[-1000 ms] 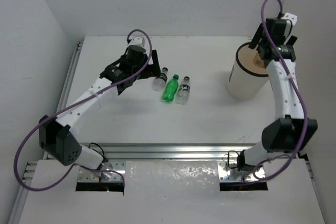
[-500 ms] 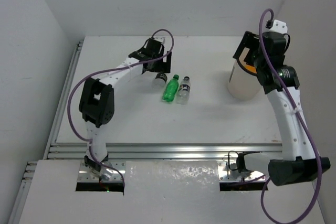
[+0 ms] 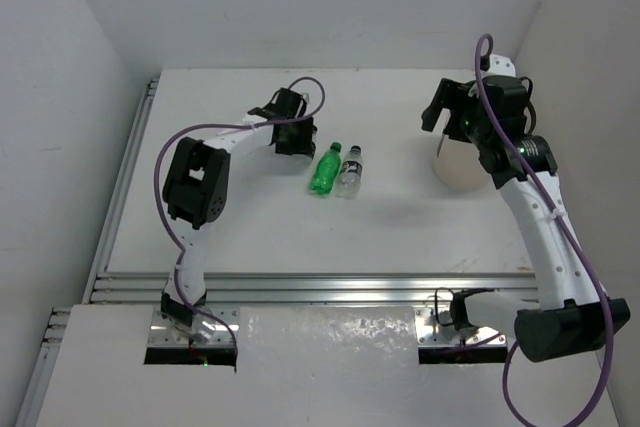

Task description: Put the plastic bottles in the bin

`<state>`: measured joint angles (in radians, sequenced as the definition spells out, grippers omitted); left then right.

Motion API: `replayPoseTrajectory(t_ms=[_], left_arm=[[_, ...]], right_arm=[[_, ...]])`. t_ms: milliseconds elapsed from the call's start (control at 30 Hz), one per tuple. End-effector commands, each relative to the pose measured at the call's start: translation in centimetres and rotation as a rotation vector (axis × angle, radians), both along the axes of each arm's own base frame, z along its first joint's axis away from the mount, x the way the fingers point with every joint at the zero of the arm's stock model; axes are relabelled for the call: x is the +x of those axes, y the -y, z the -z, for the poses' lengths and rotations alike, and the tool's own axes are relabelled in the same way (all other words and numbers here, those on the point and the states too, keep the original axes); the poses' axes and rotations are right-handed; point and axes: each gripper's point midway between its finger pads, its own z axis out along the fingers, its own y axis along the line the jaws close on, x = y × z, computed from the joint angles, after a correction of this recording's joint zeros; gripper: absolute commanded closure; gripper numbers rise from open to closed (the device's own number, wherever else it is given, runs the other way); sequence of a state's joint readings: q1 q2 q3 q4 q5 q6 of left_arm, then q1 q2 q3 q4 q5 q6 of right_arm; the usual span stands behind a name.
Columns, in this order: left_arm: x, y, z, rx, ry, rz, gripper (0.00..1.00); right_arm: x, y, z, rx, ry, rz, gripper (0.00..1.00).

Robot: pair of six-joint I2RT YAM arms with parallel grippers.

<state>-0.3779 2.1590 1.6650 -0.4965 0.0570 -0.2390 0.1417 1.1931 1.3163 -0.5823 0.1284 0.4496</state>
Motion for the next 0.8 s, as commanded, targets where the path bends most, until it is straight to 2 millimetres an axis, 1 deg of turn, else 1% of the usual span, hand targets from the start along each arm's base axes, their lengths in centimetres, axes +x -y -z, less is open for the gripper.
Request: replayPoseTrajectory(t_ms=[0,33,67,100,133,167,200,233,267,300,333,367,400,433,467,500,533,567,600,633,667,700,733,767], left_arm=[[0.7,-1.7,0.6,0.010,-0.002,-0.096,0.57],[0.5,-2.6,0.5,0.034,0.010,-0.123,0.62],[0.7,-3.0,0.2,0.039,0.022,-0.145,0.63],[0.4,-3.4,-0.7,0.043,0.032,-0.160,0.74],[0.2,-3.8,-1.0,0.050,0.036,-0.177,0.82],[0.0,-4.4,-1.8,0.061,0.052,-0.201,0.86],[-0.1,-4.4,-4.8,0.018,0.108,-0.231,0.96],[-1.9,-4.8,-4.3,0.012,0.089,-0.238,0.97],[-1.9,-4.0,-6.3,-0.069,0.149,-0.238,0.98],[-2.8,-3.5,-7.5,-0.122,0.186,-0.223,0.99],[-5.6,-3.4,-9.5,-0.196,0.225,-0.189,1.00],[-6.3,-1.2,-12.7,-0.343,0.306,-0.097,1.00],[-9.1,-1.2,-14.3,-0.415,0.352,-0.060,1.00],[-10.4,0.6,-17.2,-0.552,0.407,0.035,1.00],[-13.0,1.0,-18.7,-0.625,0.435,0.097,1.00],[-14.4,1.9,-20.5,-0.696,0.470,0.169,1.00],[-16.7,3.4,-22.8,-0.793,0.494,0.290,1.00],[-18.0,3.9,-24.2,-0.835,0.517,0.337,1.00],[-19.4,4.1,-25.6,-0.866,0.546,0.379,1.00],[-20.6,4.7,-26.6,-0.901,0.547,0.430,1.00],[-21.3,5.0,-27.3,-0.917,0.549,0.453,1.00],[-21.7,5.2,-28.2,-0.932,0.550,0.475,1.00],[-22.4,5.8,-28.7,-0.960,0.527,0.506,1.00],[-22.6,6.1,-29.5,-0.974,0.526,0.524,1.00]], right_arm=[[0.1,-1.8,-1.7,0.052,0.072,-0.075,0.01],[0.1,-2.1,-1.2,0.057,0.061,-0.085,0.01],[0.1,-2.6,-1.0,0.072,0.060,-0.110,0.01],[0.0,-3.0,-0.4,0.082,0.051,-0.127,0.01],[0.0,-3.9,-0.2,0.109,0.054,-0.175,0.01],[-0.2,-5.2,-0.2,0.139,0.062,-0.241,0.01],[-0.7,-8.4,-1.6,0.220,0.125,-0.428,0.01],[-1.4,-10.0,-0.9,0.269,0.123,-0.517,0.01],[-2.0,-11.5,-1.1,0.341,0.124,-0.598,0.01],[-2.2,-13.1,-2.8,0.382,0.209,-0.702,0.01],[-3.9,-14.8,-2.3,0.473,0.165,-0.822,0.01],[-4.4,-16.0,-4.1,0.483,0.260,-0.911,0.01],[-5.5,-16.8,-4.4,0.509,0.266,-0.986,0.01],[-5.9,-17.4,-5.3,0.555,0.317,-1.027,0.01],[-6.4,-17.7,-5.6,0.583,0.332,-1.053,0.01],[-7.0,-18.1,-5.3,0.631,0.306,-1.075,0.01],[-7.3,-18.7,-5.9,0.627,0.338,-1.104,0.01],[-7.2,-19.2,-5.7,0.629,0.328,-1.109,0.01],[-7.3,-19.6,-6.1,0.623,0.340,-1.121,0.01],[-7.4,-20.5,-6.1,0.611,0.351,-1.130,0.01],[-7.4,-21.0,-5.7,0.610,0.330,-1.132,0.01],[-7.4,-21.4,-6.2,0.603,0.339,-1.138,0.01],[-7.3,-22.1,-5.7,0.597,0.320,-1.122,0.01],[-6.9,-22.3,-5.5,0.596,0.306,-1.105,0.01]])
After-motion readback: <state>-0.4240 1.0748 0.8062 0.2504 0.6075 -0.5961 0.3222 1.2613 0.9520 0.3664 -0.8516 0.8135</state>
